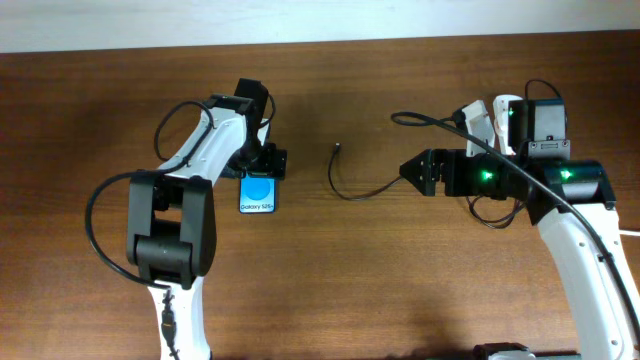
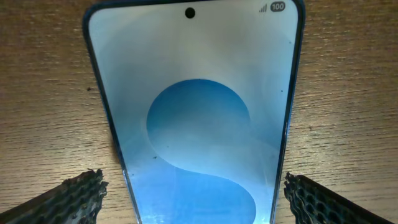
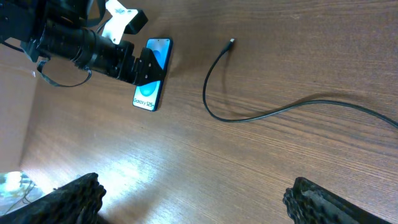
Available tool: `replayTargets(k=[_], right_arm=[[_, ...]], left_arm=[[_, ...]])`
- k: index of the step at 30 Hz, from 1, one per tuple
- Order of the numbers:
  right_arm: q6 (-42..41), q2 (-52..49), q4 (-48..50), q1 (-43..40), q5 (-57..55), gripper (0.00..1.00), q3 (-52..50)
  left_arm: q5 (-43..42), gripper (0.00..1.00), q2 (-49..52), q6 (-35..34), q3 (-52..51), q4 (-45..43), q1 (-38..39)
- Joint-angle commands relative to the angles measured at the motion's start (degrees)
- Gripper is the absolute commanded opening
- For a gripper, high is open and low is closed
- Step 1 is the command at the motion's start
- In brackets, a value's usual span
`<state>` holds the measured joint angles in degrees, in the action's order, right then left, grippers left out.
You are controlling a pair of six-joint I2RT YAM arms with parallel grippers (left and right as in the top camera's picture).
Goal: Plug charger to phone and switch on socket
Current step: 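Close the left gripper on the phone's top edge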
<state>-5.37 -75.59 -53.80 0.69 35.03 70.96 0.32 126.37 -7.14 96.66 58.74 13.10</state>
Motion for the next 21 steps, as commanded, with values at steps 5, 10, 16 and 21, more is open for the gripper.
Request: replayTargets(k=[5, 10, 16, 21], right_arm=[[0.61, -0.07, -0.02, 0.44, -1.20, 0.98, 1.05], [0.61, -0.07, -0.02, 0.44, -1.20, 0.98, 1.05], [0.61, -0.07, 0.00, 0.44, -1.22, 0.98, 1.05], [0.61, -0.07, -0.02, 0.44, -1.20, 0.98, 1.05]], left_arm=[[-2.97, 0.99, 0.81, -0.09, 0.66, -0.13, -0.24], [-3.54, 1.00, 3.82, -3.56, 0.66, 0.96, -0.13], [-2.99, 0.95, 4.07, -3.52, 0.68, -0.68, -0.13], [-2.03, 0.95, 4.07, -3.52, 0.66, -1.60, -0.11]])
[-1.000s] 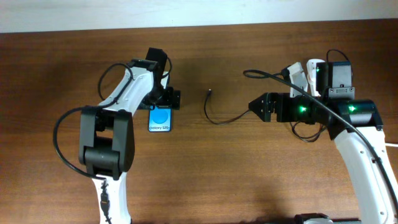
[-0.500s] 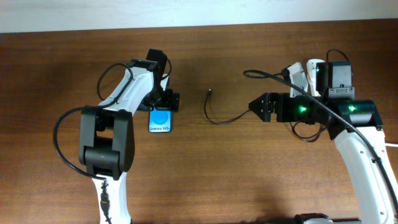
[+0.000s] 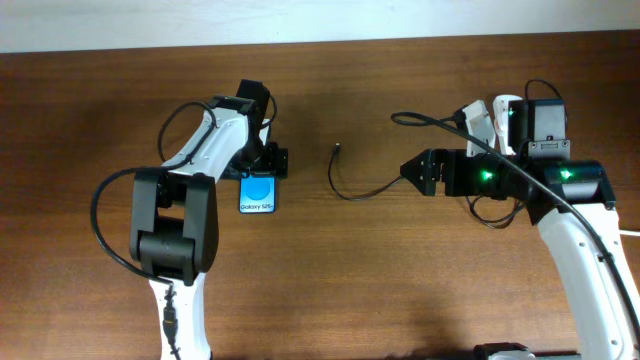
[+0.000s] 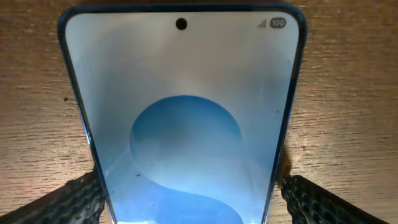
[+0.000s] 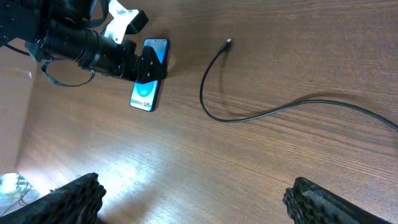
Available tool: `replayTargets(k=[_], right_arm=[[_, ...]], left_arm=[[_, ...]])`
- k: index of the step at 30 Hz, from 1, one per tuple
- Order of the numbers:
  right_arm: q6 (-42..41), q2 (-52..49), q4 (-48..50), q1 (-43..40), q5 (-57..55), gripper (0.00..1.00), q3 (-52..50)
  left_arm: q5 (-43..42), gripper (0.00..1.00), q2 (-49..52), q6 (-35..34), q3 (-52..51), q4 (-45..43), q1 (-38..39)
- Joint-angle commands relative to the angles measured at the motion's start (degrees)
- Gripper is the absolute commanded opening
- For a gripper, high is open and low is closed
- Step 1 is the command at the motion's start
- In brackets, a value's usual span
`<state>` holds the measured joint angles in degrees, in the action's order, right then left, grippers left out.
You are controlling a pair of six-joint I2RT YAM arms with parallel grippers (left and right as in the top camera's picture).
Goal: Plug charger to phone and switch on socket
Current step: 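Close the left gripper on the phone's top edge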
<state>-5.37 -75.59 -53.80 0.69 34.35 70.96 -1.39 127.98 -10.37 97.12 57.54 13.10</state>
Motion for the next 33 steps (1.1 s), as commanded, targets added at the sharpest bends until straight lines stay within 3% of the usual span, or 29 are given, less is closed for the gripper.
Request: replayTargets(k=[1, 17, 24, 26, 29, 30, 31, 32, 33], right_arm=[[0.61, -0.07, 0.00, 0.44, -0.52, 0.98, 1.05], [0.59, -0.07, -0.02, 0.44, -2.03, 0.98, 1.05], [0.61, -0.07, 0.00, 0.44, -2.03, 0.98, 1.05], [0.61, -0.07, 0.00, 0.44, -2.03, 0.98, 1.05], [0.61, -0.07, 0.00, 0.44, -2.03, 0.98, 1.05], [0.61, -0.07, 0.00, 0.44, -2.03, 0.98, 1.05], [0.61, -0.07, 0.00, 0.44, -2.03, 0.98, 1.05], [0.61, -0.07, 0.00, 0.44, -2.03, 0.98, 1.05], [0.61, -0.07, 0.00, 0.44, -2.03, 0.98, 1.05]], left_arm=[[-0.33, 0.92, 2.47, -0.31, 0.20, 0.00, -0.11], [-0.98, 0.80, 2.45, -0.76, 0.46, -0.85, -0.13], [-0.96, 0.75, 2.45, -0.74, 11.26, 6.84, -0.24], [-0.96, 0.68, 2.45, -0.74, 12.83, 8.13, -0.24], [-0.98, 0.48, 2.45, -0.76, 12.87, 8.37, -0.24], [-1.11, 0.35, 2.45, -0.76, 12.87, 8.37, -0.24], [-1.92, 0.06, 2.45, -0.74, 12.87, 8.37, -0.24], [-2.62, 0.00, 2.45, -0.76, 12.87, 8.33, -0.24], [-3.80, 0.00, 2.45, -0.76, 13.05, 8.33, -0.24]])
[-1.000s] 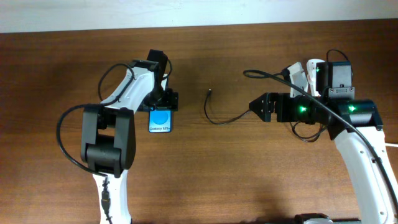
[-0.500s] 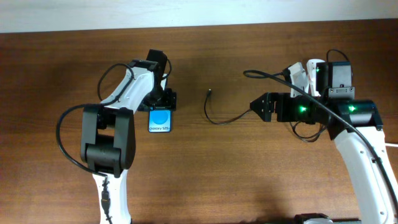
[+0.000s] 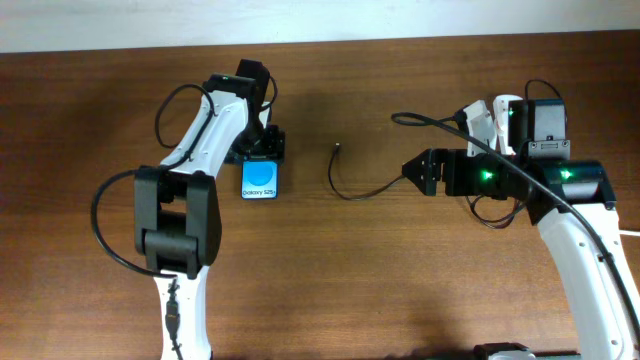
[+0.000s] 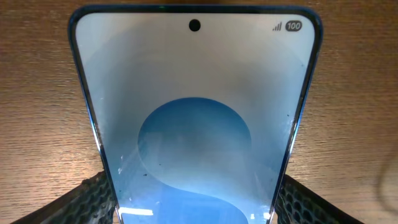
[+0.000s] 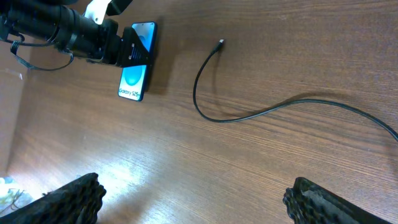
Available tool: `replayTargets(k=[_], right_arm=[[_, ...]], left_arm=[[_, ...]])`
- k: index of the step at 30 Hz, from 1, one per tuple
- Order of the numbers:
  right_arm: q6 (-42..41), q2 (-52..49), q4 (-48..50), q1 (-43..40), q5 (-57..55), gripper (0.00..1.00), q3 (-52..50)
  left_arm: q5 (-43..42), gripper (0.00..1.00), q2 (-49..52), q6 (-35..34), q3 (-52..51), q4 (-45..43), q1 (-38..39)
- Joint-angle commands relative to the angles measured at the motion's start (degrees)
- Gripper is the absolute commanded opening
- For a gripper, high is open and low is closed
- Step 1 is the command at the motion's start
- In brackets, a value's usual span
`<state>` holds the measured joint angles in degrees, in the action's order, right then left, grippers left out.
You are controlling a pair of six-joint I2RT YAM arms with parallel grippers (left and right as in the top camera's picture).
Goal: Plug charger to phone and switch on socket
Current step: 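Close the left gripper on the phone's top edge, then lift the phone with the left gripper toward the right gripper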
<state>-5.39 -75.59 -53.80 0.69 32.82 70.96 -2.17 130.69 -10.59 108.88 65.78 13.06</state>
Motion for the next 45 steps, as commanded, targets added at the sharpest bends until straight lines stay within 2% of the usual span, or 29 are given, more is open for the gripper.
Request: replayTargets(k=[1, 3, 4, 8, 12, 14, 16, 24, 27, 33, 37, 45], right_arm=[[0.63, -0.07, 0.02, 0.44, -0.50, 0.98, 1.05], [0.63, -0.07, 0.00, 0.44, -0.50, 0.98, 1.05], [0.63, -0.07, 0.00, 0.44, -0.50, 0.98, 1.05], [0.63, -0.07, 0.00, 0.44, -0.50, 0.98, 1.05], [0.63, -0.07, 0.02, 0.44, -0.52, 0.98, 1.05], [0.63, -0.07, 0.02, 0.44, -0.52, 0.99, 1.05], [0.63, -0.07, 0.00, 0.44, -0.52, 0.98, 1.05], [0.61, -0.07, 0.00, 0.44, -0.50, 0.98, 1.05], [0.61, -0.07, 0.00, 0.44, -0.50, 0.98, 1.05], [0.61, -0.07, 0.00, 0.44, -0.50, 0.98, 1.05], [0.61, -0.07, 0.02, 0.44, -0.50, 0.98, 1.05], [0.61, -0.07, 0.00, 0.44, -0.50, 0.98, 1.05]], left_arm=[[-4.52, 0.00, -0.26, -0.55, 1.60, 0.09, -0.22], [-8.81, 0.00, -0.26, -0.57, 3.02, 0.15, -0.55], [-11.04, 0.00, -0.26, -2.69, 3.98, 0.50, -0.74], [-14.19, 0.00, -0.26, -21.16, 5.14, 1.20, -0.85], [-20.50, 0.00, -0.26, -24.98, 5.18, 1.22, -0.85], [-21.09, 0.00, -0.26, -37.13, 5.18, 2.69, -0.85], [-22.49, 0.00, -0.26, -43.93, 5.18, 3.72, -0.85], [-45.99, 0.00, -0.26, -44.26, 5.18, 2.25, -2.64], [-46.53, 0.00, -0.26, -44.61, 5.18, 2.27, -3.21], [-48.52, 0.00, -0.26, -54.36, 5.18, 2.67, -3.28], [-64.46, 0.00, -0.26, -54.73, 5.18, 2.62, -3.50], [-78.79, 0.00, -0.26, -54.71, 5.18, 2.67, -3.48]])
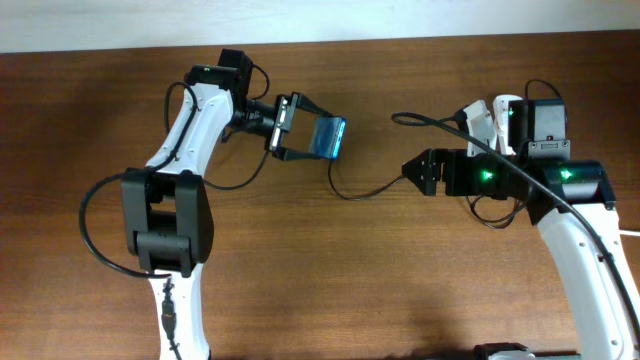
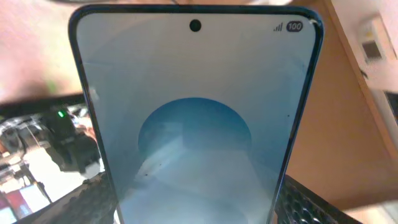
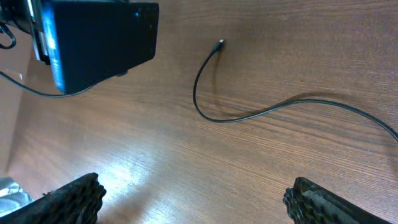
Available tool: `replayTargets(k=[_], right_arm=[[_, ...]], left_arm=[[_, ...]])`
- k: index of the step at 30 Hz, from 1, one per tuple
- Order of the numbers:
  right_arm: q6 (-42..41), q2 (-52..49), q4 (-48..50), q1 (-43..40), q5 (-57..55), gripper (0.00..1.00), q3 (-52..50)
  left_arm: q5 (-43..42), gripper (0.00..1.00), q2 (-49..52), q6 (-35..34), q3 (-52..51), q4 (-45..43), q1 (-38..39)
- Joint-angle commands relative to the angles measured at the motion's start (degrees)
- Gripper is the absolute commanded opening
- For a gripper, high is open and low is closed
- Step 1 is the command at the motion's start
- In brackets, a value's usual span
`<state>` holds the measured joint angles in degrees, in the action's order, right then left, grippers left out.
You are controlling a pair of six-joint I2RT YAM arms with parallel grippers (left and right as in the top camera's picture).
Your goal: Plug charger to phone and switch on socket
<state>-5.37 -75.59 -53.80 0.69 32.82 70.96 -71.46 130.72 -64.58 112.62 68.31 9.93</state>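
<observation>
The phone (image 1: 326, 138), blue screen lit, hangs above the table with its free end towards the right, and my left gripper (image 1: 303, 134) is shut on its sides. In the left wrist view the phone (image 2: 196, 118) fills the frame, a finger (image 2: 306, 200) pressed at each lower edge. The black charger cable (image 1: 365, 190) lies loose on the wood, its plug (image 3: 220, 43) just below the raised phone. My right gripper (image 1: 412, 172) stands open beside the cable's middle stretch, holding nothing. The phone's dark back (image 3: 93, 43) shows in the right wrist view.
A white block (image 1: 482, 118), possibly the socket, sits at the back right, partly hidden behind my right arm. The cable (image 3: 261, 115) curves across the brown wooden table (image 1: 330, 280) towards the right.
The phone lay flat on the table in my left gripper; now it is off the wood, further right and back, close above the cable's plug. My right arm has not moved.
My left gripper first stood open astride the phone lying on the table. Then its fingers were against the phone's edges. Then it was shut on the phone, shifted slightly on the wood. Now it holds the phone in the air near the plug.
</observation>
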Motion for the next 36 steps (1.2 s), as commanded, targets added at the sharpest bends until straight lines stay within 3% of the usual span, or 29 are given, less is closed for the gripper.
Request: replayTargets(k=[1, 7, 12, 19, 22, 26, 33, 36], right_arm=[[0.57, -0.07, 0.00, 0.44, -0.50, 0.99, 1.05], [0.39, -0.07, 0.00, 0.44, -0.50, 0.98, 1.05], [0.35, -0.07, 0.00, 0.44, -0.48, 0.98, 1.05], [-10.51, -3.32, 1.29, 0.79, -0.46, 0.98, 1.05], [-14.69, -8.13, 5.31, 4.13, 3.61, 0.99, 1.05], [-18.80, -11.69, 16.41, 12.22, 3.08, 0.96, 1.05], [-29.77, -12.92, 21.86, 17.73, -5.14, 0.95, 1.05], [-31.89, -12.94, 24.00, 19.96, -7.43, 0.87, 1.05]], left_arm=[[-10.49, 0.00, -0.28, -0.70, 1.44, 0.13, -0.35], [-10.19, 0.00, -0.28, -0.70, 1.44, 0.09, -0.37], [-3.39, 0.00, -0.28, -0.72, 1.44, 0.11, -0.35], [16.83, 0.00, -0.28, -0.81, 1.44, -0.07, -0.35], [27.45, 0.00, -0.28, -4.92, 1.44, 0.13, -0.15], [31.78, 0.00, -0.28, -7.96, 1.44, -0.09, 0.02], [31.63, 0.00, -0.28, -8.31, 1.44, 1.05, 0.20], [28.76, 0.00, -0.28, -8.28, 1.44, 1.90, 0.20]])
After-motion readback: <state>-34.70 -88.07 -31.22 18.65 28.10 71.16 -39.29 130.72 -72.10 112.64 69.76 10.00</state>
